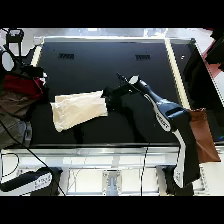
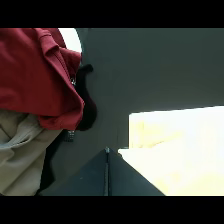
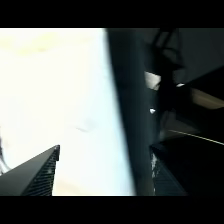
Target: Fold the shirts.
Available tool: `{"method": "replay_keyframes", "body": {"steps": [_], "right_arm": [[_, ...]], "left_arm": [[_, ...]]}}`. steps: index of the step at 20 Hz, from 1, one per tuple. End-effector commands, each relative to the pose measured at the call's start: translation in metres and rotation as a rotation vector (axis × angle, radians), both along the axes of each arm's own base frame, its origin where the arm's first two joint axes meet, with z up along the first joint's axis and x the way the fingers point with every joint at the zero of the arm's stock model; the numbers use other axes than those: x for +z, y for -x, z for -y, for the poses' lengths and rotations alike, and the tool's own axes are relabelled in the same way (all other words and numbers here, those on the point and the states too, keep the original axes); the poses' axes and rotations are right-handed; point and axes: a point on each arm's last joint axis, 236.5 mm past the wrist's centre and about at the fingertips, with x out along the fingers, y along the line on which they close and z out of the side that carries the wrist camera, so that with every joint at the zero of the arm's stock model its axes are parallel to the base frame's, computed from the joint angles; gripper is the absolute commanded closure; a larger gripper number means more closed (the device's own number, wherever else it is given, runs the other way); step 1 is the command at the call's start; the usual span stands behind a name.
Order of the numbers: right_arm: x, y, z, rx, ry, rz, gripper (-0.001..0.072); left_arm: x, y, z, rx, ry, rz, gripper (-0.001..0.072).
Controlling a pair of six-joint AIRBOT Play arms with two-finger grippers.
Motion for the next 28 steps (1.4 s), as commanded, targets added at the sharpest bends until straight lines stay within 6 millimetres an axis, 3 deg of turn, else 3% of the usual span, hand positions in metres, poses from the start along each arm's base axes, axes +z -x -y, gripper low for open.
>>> {"method": "replay_keyframes", "body": {"steps": [1,6,7,8,9,10,11,13,16,18,22,25,28], "right_arm": [[0.01,0.006,-0.034,0.03,-0.063,-0.006,0.0098],[0.016,0.072,-0.043,0.25,-0.059,-0.156,0.0117],[0.016,0.079,-0.043,0.272,-0.057,-0.168,0.0158],[0.016,0.079,-0.043,0.274,-0.057,-0.168,0.0299],[0.017,0.079,-0.044,0.273,-0.06,-0.166,0.0507],[0.017,0.079,-0.044,0.274,-0.06,-0.166,0.065],[0.017,0.079,-0.043,0.275,-0.06,-0.168,0.0691],[0.019,0.072,-0.039,0.257,-0.064,-0.159,0.0693],[0.043,0.027,-0.011,0.204,-0.054,-0.042,0.0694],[0.068,-0.012,0.031,0.127,-0.023,0.049,0.0694],[0.111,-0.068,0.181,-0.095,0.164,0.155,0.0695],[0.148,-0.08,0.295,-0.29,0.263,0.189,0.0695],[0.182,-0.06,0.395,-0.458,0.309,0.168,0.0696]], "left_arm": [[0.0,0.0,-0.001,0.001,0.0,0.0,0.0698],[0.0,0.0,-0.001,0.001,0.0,0.0,0.0698],[0.0,0.0,-0.001,0.001,0.0,0.0,0.0698],[0.0,0.0,-0.001,0.001,0.0,0.0,0.0698],[0.0,0.0,-0.001,0.001,0.0,0.0,0.0698],[0.0,0.0,-0.001,0.001,0.0,-0.001,0.0698],[0.0,0.0,-0.001,0.001,0.0,-0.001,0.0698],[0.0,0.0,-0.001,0.001,0.0,-0.001,0.0698],[0.0,0.0,-0.001,0.001,-0.001,-0.001,0.0698],[0.0,0.0,-0.001,0.001,-0.001,-0.001,0.0698],[0.0,0.0,-0.001,0.001,-0.001,0.0,0.0698],[0.0,0.0,-0.001,0.001,0.0,0.0,0.0698],[0.0,0.0,0.0,0.001,0.0,0.0,0.0698]]}}
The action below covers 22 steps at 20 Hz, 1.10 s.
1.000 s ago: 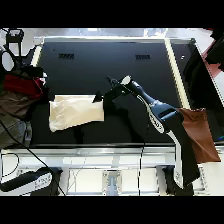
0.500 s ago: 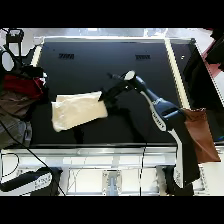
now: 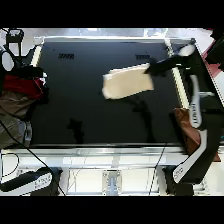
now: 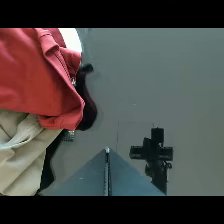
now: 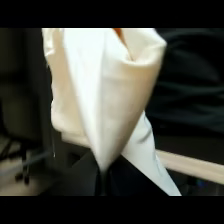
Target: Fold the shirts.
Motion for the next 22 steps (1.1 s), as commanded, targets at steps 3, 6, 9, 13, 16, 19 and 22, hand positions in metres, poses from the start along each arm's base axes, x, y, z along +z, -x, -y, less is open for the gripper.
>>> {"method": "replay_keyframes", "body": {"steps": [3,6,9,13,16,19,22], "right_arm": [[0.034,0.083,0.183,-0.3,0.191,-0.15,0.0696],[0.049,0.156,0.255,-0.436,0.357,-0.289,0.0696],[0.077,0.214,0.292,-0.565,0.438,-0.338,0.0696],[0.073,0.282,0.296,-0.63,0.479,-0.44,0.0696],[0.015,0.348,0.266,-0.551,0.47,-0.676,0.0696],[-0.049,0.429,0.226,-0.439,0.449,-0.978,0.0695],[-0.076,0.489,0.211,-0.374,0.506,-1.152,0.0693]], "left_arm": [[-0.001,0.0,0.006,-0.007,0.03,0.0,0.0698],[-0.003,-0.001,0.018,-0.022,0.082,-0.001,0.0698],[-0.004,-0.001,0.02,-0.024,0.09,-0.001,0.0698],[-0.004,-0.001,0.02,-0.024,0.09,-0.001,0.0699],[-0.004,-0.001,0.02,-0.024,0.09,-0.001,0.0698],[-0.004,-0.001,0.02,-0.024,0.09,-0.001,0.0698],[-0.004,-0.001,0.02,-0.024,0.09,-0.001,0.0698]]}}
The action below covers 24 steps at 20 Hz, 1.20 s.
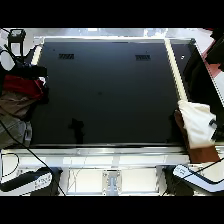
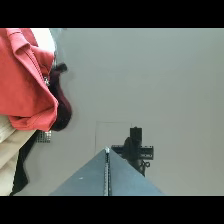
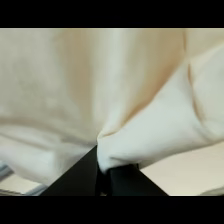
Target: Fold the shirts.
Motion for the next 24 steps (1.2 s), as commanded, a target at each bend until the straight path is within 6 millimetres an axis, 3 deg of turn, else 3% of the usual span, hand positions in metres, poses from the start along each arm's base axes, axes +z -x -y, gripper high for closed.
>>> {"method": "replay_keyframes", "body": {"steps": [1,2,4,5,7,8,10,12,13,14,15,17,20,24], "right_arm": [[-0.031,0.071,-0.015,0.042,0.016,-0.206,0.0691],[-0.032,0.069,-0.012,0.048,0.04,-0.179,0.0617],[-0.022,0.061,-0.004,0.05,0.101,-0.12,0.0196],[-0.009,0.053,0.004,0.045,0.148,-0.07,0.0069],[0.033,0.028,0.024,0.054,0.265,0.074,0.0072],[0.062,0.007,0.034,0.039,0.343,0.199,0.0074],[0.128,-0.06,0.029,0.026,0.408,0.579,0.0084],[0.215,-0.146,-0.02,0.129,0.335,1.084,0.0087],[0.246,-0.173,-0.046,0.195,0.293,1.258,0.0132],[0.264,-0.192,-0.071,0.252,0.235,1.37,0.0203],[0.269,-0.208,-0.095,0.321,0.177,1.427,0.0207],[0.251,-0.234,-0.138,0.457,0.07,1.43,0.0207],[0.201,-0.272,-0.209,0.683,-0.08,1.379,0.0207],[0.132,-0.297,-0.269,0.81,-0.203,1.241,0.0208]], "left_arm": [[0.0,0.0,0.0,0.001,0.001,0.0,0.0698],[0.0,0.0,0.0,0.001,0.0,0.0,0.0698],[0.0,0.0,0.0,0.0,0.0,0.0,0.0698],[0.0,0.0,0.0,-0.002,-0.002,0.0,0.0698],[0.0,0.0,0.0,-0.002,-0.003,0.001,0.0698],[0.0,-0.001,0.0,-0.003,-0.003,0.003,0.0698],[0.0,-0.001,0.0,-0.003,-0.002,0.003,0.0698],[0.0,-0.001,0.0,-0.003,-0.002,0.004,0.0698],[0.001,-0.002,0.0,-0.003,-0.002,0.007,0.0698],[0.001,-0.002,0.001,-0.004,0.002,0.007,0.0698],[0.0,-0.002,0.003,-0.008,0.013,0.006,0.0698],[-0.001,-0.002,0.015,-0.021,0.065,0.005,0.0698],[-0.002,-0.001,0.036,-0.046,0.159,0.003,0.0698],[-0.002,-0.001,0.045,-0.055,0.199,0.001,0.0698]]}}
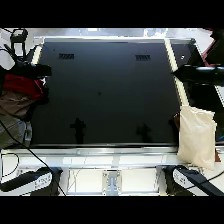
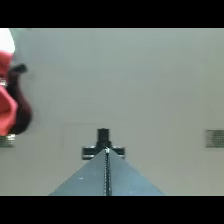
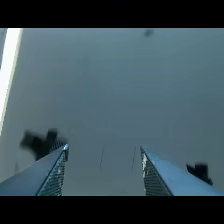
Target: Fold the shirts.
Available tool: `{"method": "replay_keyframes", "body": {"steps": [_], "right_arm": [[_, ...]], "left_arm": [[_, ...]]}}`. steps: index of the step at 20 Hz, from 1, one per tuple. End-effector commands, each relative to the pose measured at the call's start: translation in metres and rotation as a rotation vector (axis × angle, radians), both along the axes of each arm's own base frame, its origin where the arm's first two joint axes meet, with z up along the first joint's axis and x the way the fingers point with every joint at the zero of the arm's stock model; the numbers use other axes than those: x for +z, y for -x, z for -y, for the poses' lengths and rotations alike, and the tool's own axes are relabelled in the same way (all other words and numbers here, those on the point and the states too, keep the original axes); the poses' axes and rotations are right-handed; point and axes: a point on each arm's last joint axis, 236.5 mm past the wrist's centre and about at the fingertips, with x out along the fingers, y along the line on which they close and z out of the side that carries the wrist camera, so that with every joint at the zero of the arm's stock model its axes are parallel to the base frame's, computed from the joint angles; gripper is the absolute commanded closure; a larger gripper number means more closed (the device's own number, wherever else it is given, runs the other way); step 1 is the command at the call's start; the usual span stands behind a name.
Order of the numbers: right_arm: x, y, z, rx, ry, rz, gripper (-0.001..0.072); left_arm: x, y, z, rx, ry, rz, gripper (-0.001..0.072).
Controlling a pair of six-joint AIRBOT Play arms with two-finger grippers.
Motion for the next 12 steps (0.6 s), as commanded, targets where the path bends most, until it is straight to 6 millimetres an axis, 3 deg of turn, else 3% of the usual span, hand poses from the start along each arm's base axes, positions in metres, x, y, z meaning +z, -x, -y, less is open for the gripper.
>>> {"method": "replay_keyframes", "body": {"steps": [1,3,12], "right_arm": [[-0.047,-0.019,-0.057,0.144,0.013,-0.065,0.0207],[-0.059,-0.02,-0.061,0.159,0.031,-0.091,0.0208],[-0.058,-0.02,-0.061,0.156,0.029,-0.087,0.0213]], "left_arm": [[-0.001,0.001,0.012,-0.01,0.057,-0.006,0.0698],[-0.002,0.003,0.013,-0.01,0.065,-0.018,0.0698],[-0.002,0.003,0.013,-0.01,0.064,-0.017,0.0698]]}}
